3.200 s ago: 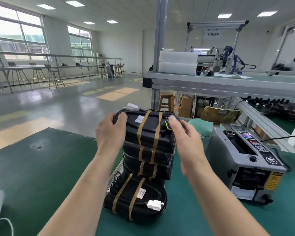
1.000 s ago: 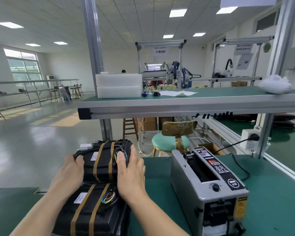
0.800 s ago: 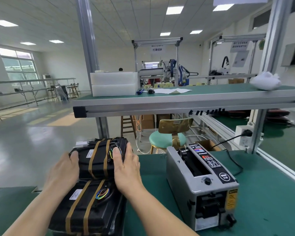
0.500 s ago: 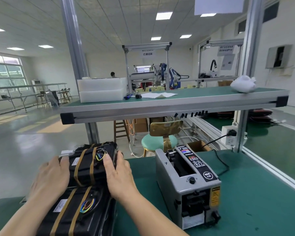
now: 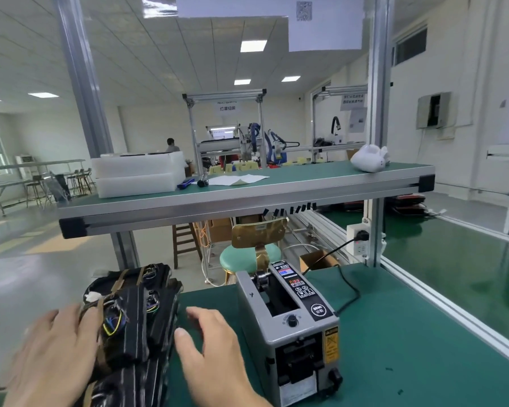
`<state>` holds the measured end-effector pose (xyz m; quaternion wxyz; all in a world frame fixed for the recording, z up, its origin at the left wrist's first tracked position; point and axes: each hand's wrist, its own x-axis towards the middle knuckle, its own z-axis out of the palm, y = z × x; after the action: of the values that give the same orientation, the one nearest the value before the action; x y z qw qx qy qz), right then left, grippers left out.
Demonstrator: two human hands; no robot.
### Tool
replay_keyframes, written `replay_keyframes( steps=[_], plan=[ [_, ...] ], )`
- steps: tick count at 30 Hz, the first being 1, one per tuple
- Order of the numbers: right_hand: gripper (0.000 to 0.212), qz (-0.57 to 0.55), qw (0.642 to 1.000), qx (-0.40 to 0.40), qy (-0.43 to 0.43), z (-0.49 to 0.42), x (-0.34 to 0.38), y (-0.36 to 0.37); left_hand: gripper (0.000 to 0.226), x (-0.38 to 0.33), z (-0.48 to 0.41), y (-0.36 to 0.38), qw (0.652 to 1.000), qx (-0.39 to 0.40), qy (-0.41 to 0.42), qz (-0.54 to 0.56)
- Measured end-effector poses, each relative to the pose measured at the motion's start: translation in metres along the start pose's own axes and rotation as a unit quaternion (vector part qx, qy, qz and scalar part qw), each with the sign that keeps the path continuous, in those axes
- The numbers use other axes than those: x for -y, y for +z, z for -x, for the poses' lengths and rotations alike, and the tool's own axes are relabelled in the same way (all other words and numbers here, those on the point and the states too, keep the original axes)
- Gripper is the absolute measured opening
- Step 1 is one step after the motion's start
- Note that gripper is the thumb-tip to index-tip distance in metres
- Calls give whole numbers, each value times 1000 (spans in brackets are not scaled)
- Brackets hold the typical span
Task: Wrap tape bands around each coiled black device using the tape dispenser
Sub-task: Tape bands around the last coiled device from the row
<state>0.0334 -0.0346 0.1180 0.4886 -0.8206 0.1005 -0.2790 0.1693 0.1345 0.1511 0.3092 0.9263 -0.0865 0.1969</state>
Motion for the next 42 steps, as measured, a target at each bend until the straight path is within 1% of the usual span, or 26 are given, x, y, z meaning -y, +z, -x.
replay_keyframes(
  steps=[2, 4, 6, 7, 8, 9, 11, 16, 18, 21, 22, 26, 29, 31, 33, 35, 38, 40, 42],
  plan=[
    [41, 10, 1000, -12, -24, 7, -7, -7, 80, -5, 9, 3, 1000, -1, 7, -12],
    [38, 16, 998, -31, -58, 14, -14, -18, 76, -11, 16, 6, 999, -16, 35, -17],
    [30, 50, 990, -66, -113, 20, -24, -35, 60, -28, 27, 4, 997, -6, 67, -37],
    [27, 64, 987, -70, -126, 22, -30, -38, 49, -27, 33, 0, 997, -6, 67, -49],
    [26, 69, 988, -65, -126, 25, -33, -39, 41, -25, 34, -2, 997, -14, 62, -47],
    [27, 74, 989, -53, -121, 31, -36, -38, 38, -22, 36, -3, 997, -20, 64, -39],
    [29, 80, 990, -38, -108, 37, -41, -33, 39, -16, 33, -4, 997, -32, 68, -20],
    [21, 63, 992, -36, -103, 44, -50, -21, 43, -13, 35, 5, 997, -25, 66, -41],
    [23, 45, 994, -31, -93, 44, -41, -13, 45, -17, 35, 6, 997, -21, 59, -47],
    [42, 3, 997, -26, -67, 50, -21, 1, 45, -19, 38, 7, 997, -27, 61, -41],
    [46, -8, 998, -18, -54, 53, -15, 7, 45, -19, 38, 8, 997, -27, 64, -39],
    [60, -4, 996, 81, 23, 61, 6, 32, 42, -20, 33, 9, 998, -16, 58, -28],
    [70, -21, 993, 104, 47, 66, 15, 50, 40, -19, 31, 8, 997, -1, 75, -22],
    [75, -52, 993, 81, 66, 68, 16, 57, 39, -17, 30, 5, 995, 17, 97, 7],
    [75, -88, 992, 48, 79, 72, 18, 63, 44, -12, 26, 0, 991, 43, 126, 22],
    [70, -118, 990, 19, 74, 78, 19, 72, 55, -7, 21, -6, 987, 80, 141, 16],
    [61, -147, 987, -17, 69, 88, 20, 86, 68, -3, 15, -10, 984, 115, 136, 13],
    [64, -140, 987, -30, 72, 93, 18, 92, 67, -3, 15, -11, 982, 117, 149, 9],
    [66, -103, 992, -30, 72, 96, 18, 94, 63, -1, 16, -12, 979, 113, 172, 1]
  ],
)
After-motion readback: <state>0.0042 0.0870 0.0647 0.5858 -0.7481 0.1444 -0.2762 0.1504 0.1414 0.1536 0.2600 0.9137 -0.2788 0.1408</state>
